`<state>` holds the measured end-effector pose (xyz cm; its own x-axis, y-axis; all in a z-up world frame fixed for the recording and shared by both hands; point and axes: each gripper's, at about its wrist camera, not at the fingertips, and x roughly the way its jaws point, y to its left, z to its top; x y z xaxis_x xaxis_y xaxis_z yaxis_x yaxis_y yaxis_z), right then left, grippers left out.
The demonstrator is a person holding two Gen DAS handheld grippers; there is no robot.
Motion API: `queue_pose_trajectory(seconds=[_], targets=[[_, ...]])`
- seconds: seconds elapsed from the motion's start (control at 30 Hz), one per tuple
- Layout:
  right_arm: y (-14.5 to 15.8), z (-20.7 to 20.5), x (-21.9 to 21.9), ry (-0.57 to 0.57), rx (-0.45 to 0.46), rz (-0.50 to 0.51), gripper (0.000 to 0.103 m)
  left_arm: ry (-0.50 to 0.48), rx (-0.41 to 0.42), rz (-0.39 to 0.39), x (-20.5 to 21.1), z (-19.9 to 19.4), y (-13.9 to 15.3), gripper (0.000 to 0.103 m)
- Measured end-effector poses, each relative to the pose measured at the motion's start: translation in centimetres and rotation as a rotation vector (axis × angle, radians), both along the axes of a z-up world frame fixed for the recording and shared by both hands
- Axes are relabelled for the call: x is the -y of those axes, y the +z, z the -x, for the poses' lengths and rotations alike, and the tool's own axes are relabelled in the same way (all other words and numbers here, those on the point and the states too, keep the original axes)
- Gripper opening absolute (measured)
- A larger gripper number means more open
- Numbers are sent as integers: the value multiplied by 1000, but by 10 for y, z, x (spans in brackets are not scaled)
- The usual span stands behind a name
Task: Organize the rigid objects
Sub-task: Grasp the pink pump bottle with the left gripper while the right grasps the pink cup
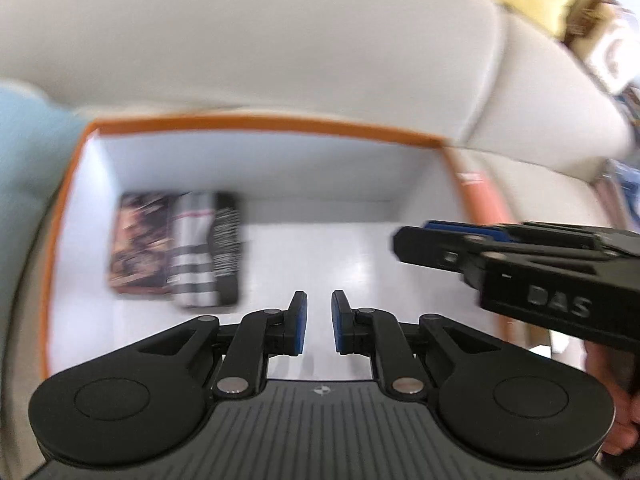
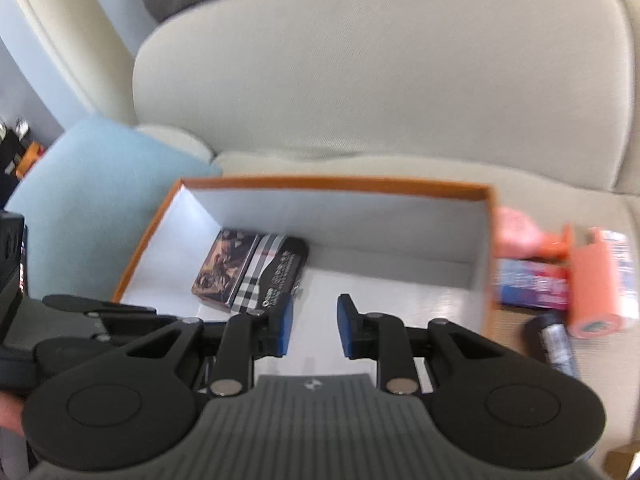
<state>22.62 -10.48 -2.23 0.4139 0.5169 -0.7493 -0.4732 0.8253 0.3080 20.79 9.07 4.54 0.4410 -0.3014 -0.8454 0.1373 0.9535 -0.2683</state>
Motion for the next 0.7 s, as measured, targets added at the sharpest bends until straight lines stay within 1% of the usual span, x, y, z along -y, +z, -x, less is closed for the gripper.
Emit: queue_pose_trajectory(seconds=[0.03,0.07,0.1,0.2,0.27,0.3,0.33,0.4,0.43,0.47,0.57,0.6,0.7], targets=[[6,4,10,-13,15,-6,26,-24,18,13,28,-13,-5,15],[12,8,20,-27,28,-10,27,-57,40,31,40,-9,3,15],[18,12,32,-46,43,-18,28,-84,57,42,71,15,-10,16],[29,23,69,-119,75,-17,29,-176,98,58,105,27,11,16],[31,28,95,-173,78,-8,30,-238,115,46,125,20,4,16],[30,29,108,-197,76,2,30,-269,119,26,136,14,-2,16],[27,29,120,-218,68,10,30,-292,121,8,143,4,-16,16],[21,27,140,-250,41,21,30,-363,126,-29,161,-5,-19,16],[17,24,148,-262,29,29,31,-386,122,-41,160,-6,-23,16],[13,21,154,-268,20,36,32,-409,113,-61,169,-8,-19,16],[3,7,166,-275,-2,66,33,-487,125,-150,200,-27,-19,16],[0,0,168,-273,-9,70,35,-514,123,-174,204,-29,-13,16],[-9,-27,170,-257,-33,94,40,-601,120,-263,228,-58,-28,16]])
